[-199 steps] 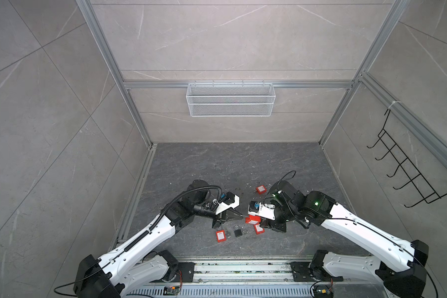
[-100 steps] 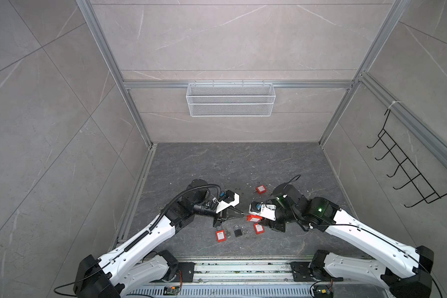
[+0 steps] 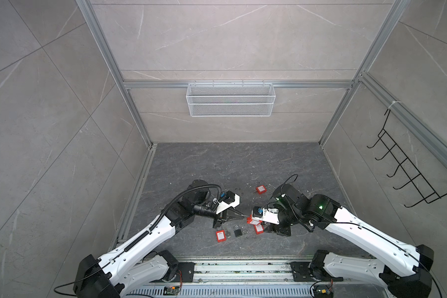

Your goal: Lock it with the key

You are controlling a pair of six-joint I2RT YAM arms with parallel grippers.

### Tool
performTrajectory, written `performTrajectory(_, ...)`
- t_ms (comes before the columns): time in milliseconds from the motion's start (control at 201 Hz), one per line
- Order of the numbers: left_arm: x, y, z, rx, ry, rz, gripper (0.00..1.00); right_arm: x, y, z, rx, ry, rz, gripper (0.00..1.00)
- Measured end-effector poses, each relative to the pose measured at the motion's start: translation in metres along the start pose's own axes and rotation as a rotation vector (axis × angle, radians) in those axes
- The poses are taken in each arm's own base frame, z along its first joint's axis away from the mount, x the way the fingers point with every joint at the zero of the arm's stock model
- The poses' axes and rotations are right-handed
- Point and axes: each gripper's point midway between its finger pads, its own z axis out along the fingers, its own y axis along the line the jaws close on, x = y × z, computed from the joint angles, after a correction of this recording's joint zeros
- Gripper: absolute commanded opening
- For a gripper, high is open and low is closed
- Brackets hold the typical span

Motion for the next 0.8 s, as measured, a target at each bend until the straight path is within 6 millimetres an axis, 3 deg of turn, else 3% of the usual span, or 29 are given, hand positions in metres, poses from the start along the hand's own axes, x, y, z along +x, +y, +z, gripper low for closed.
performTrajectory(578,0.002,0.000,0.002,-0.004,0.010,-0.004,0.00,-0.007,-0.006,0.004,0.037,-0.057,0.011,0.21)
performTrajectory(797,0.002,0.004,0.002,-0.026,0.011,-0.008,0.00,-0.007,-0.016,0.007,0.116,-0.100,0.018,0.18)
